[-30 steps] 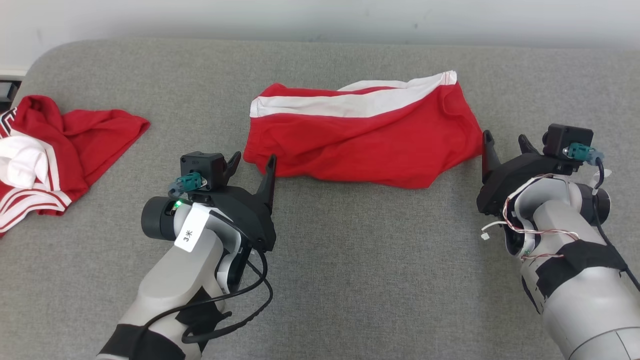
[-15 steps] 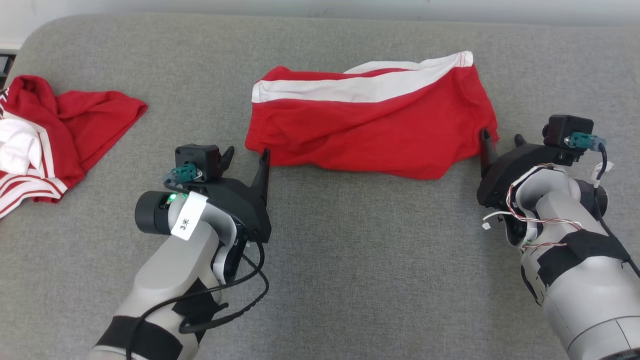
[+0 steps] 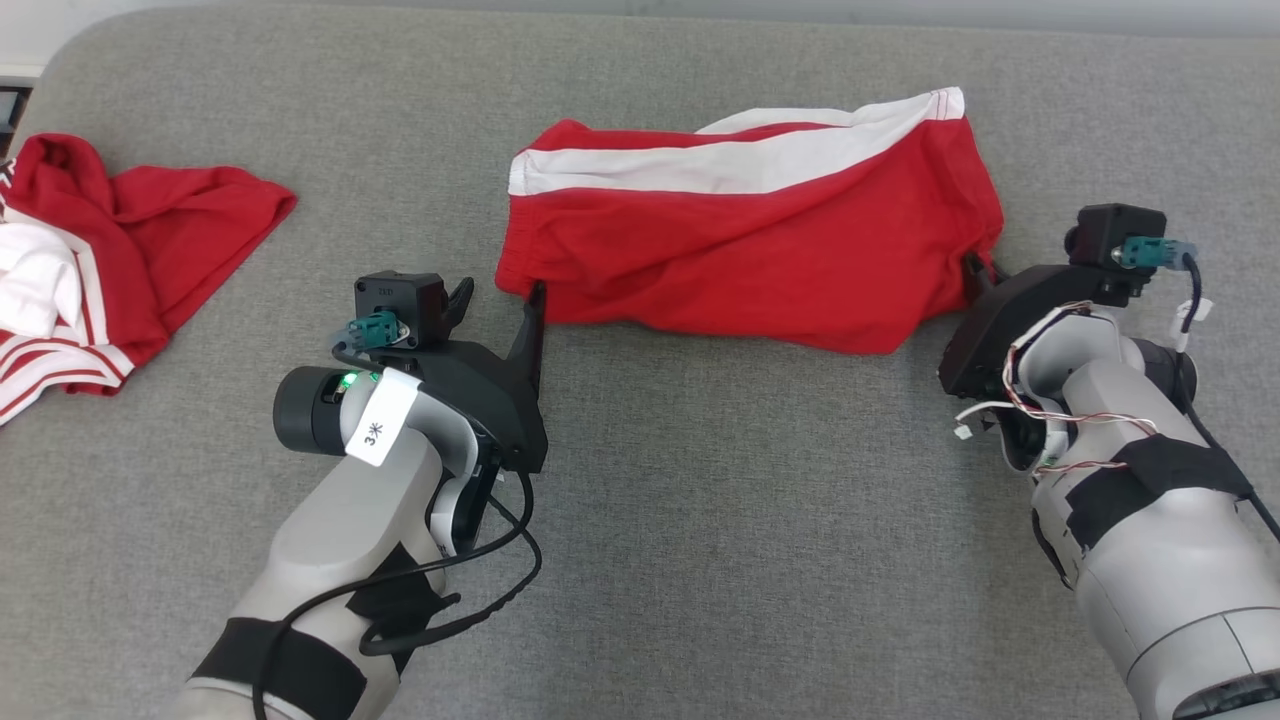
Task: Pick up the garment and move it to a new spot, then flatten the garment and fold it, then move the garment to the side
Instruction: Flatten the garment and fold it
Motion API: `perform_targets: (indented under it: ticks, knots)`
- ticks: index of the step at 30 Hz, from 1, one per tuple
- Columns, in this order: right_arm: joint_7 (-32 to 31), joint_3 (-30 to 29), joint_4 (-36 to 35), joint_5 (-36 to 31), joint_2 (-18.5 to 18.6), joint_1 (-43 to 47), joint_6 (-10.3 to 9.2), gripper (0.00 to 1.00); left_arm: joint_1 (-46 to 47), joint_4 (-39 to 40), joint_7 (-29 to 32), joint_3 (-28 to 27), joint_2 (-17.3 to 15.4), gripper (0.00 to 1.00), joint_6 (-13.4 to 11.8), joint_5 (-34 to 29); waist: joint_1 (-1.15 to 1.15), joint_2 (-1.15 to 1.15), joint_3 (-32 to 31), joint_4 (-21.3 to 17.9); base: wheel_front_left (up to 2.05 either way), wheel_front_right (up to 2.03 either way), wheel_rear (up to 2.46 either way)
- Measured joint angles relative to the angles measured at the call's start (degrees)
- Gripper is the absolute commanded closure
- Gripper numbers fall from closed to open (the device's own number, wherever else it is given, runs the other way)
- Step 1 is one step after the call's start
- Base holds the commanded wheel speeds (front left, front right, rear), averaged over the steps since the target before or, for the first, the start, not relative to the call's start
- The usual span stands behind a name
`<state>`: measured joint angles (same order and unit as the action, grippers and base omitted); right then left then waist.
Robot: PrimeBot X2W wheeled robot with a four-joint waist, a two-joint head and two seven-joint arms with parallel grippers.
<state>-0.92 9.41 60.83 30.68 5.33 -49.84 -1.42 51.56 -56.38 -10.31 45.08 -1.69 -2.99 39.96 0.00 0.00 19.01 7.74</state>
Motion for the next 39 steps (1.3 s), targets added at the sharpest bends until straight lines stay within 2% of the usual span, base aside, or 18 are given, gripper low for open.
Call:
perform_targets:
  ticks: [1, 2, 3, 21, 29, 39]
  knots:
    - [-0.37, 0.41, 0.08, 0.00, -0.32, -0.29, 0.24, 1.00, 0.25, -0.22, 0.03, 0.09, -0.03, 0.09, 0.03, 0.00, 0.00, 0.00, 0.12, -0.18, 0.00, 0.00, 0.00]
    - [-0.46, 0.45, 0.13, 0.00, -0.46, -0.39, 0.25, 1.00, 0.37, -0.32, 0.04, 0.19, -0.04, 0.77, 0.02, 0.00, 0.00, 0.00, 0.16, -0.32, 0.00, 0.00, 0.00]
    - [-0.65, 0.58, 0.21, -0.01, -0.47, -0.51, 0.40, 1.00, 0.44, -0.54, 0.03, 0.19, -0.01, 1.00, 0.03, -0.01, 0.00, 0.00, 0.19, -0.47, 0.00, 0.00, 0.00]
    - [-0.09, 0.79, 2.20, 0.00, -0.58, -0.83, 1.12, 1.00, 0.66, -1.97, 0.11, 2.21, 0.00, 1.00, 1.12, 0.93, 0.00, 0.00, -1.05, -1.18, 0.00, 0.00, 0.00]
    - [1.72, 0.54, 1.51, 1.31, -0.58, 4.65, 5.33, 1.00, -2.17, -2.12, -0.85, 3.49, -0.04, 1.00, 3.78, 1.56, 0.00, 0.01, -4.24, -0.78, 0.00, 0.00, 0.00]
    - [5.25, 0.71, -2.90, 2.91, -0.82, 14.57, 7.51, 1.00, -8.01, -2.86, -1.91, 3.39, -0.47, 1.00, 6.62, 3.32, -0.01, 0.00, -10.74, -0.94, 0.00, 0.00, 0.00]
